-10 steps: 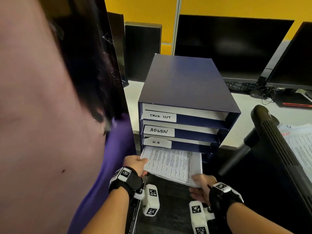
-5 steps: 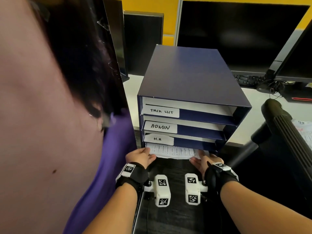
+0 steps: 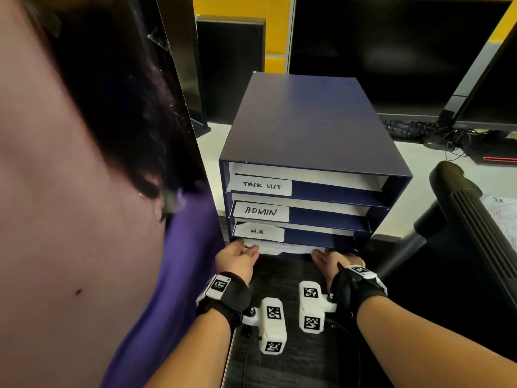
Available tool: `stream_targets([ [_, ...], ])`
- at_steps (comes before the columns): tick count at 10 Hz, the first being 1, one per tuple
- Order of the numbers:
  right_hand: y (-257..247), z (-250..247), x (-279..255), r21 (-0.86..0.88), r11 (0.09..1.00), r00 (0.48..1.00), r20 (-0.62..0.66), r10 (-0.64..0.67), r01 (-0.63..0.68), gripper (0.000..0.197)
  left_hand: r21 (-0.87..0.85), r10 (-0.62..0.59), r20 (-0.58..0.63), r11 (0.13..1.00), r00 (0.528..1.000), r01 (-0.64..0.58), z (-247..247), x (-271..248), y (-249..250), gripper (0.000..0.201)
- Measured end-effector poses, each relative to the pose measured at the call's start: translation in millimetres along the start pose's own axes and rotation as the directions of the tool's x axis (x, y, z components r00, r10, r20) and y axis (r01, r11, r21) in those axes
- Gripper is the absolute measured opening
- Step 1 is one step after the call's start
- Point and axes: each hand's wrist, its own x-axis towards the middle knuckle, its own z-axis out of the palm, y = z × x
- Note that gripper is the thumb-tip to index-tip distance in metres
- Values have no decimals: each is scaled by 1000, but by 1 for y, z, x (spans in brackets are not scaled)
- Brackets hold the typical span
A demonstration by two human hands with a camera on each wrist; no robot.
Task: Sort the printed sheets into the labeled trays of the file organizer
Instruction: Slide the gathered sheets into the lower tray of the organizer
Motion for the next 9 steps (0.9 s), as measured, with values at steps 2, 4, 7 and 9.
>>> stream_targets([
  [2, 3, -8, 7, -143, 988, 999, -3, -54, 53, 19, 210, 22, 220, 975, 975, -70, -5, -5, 6, 38],
  [4, 8, -10, 5, -311, 938, 982, -55, -180, 155, 32, 441, 117, 258, 869, 959, -225, -14, 3, 0, 43],
  [7, 1, -13, 6, -508, 855, 992, -16, -127, 101, 40, 598, 120, 329, 741, 937, -305, -20, 2, 1, 54],
  [9, 5, -15, -3, -546, 821, 975, -31, -222, 169, 29, 637, 45, 351, 721, 935, -274, -20, 5, 1, 63],
])
